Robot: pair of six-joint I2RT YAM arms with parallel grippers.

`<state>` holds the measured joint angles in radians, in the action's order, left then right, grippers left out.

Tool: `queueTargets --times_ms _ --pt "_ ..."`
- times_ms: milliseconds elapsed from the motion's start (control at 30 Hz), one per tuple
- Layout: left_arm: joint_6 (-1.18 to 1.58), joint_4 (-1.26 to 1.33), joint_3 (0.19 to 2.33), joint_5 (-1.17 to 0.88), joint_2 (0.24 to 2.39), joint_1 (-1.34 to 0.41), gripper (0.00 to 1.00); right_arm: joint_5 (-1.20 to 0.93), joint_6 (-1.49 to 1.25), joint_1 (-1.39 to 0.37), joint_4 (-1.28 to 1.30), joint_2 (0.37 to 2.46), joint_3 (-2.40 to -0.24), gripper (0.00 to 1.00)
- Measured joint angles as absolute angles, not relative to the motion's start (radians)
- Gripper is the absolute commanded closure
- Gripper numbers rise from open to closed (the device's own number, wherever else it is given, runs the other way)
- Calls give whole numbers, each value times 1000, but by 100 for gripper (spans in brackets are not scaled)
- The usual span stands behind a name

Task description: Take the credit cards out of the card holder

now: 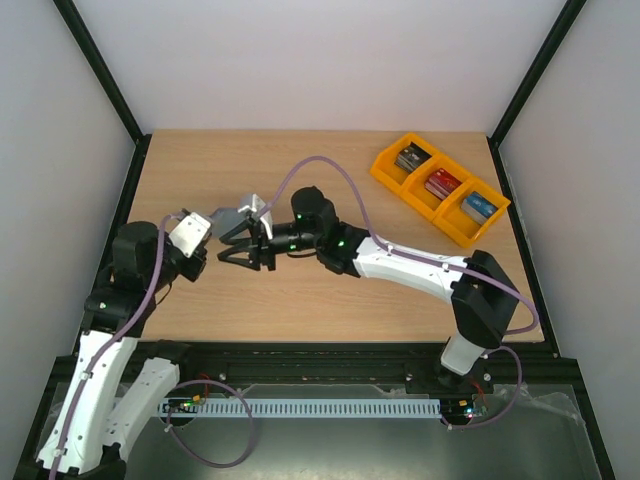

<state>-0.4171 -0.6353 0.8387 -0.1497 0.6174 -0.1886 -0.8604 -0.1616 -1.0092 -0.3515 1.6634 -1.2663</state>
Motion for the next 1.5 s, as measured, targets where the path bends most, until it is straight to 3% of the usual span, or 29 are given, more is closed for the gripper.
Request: queueTargets --times_ms 167,400,667,1067,1500 --pt "-340 -649 886 -400 599 -155 98 -885 -235 -950 -416 1666 -1227 65" --pt "-236 -618 885 -662 548 -97 98 -928 -181 -929 -352 1596 -1218 66" --pt "33 -354 754 -921 458 -53 98 -946 -33 -920 -160 1467 -1221 68" --pt "98 -289 733 -1023 432 -31 98 -891 65 -903 -17 1410 -1221 71" --pt "86 -255 698 -1003 405 -24 98 -931 33 -902 26 1475 -1299 83"
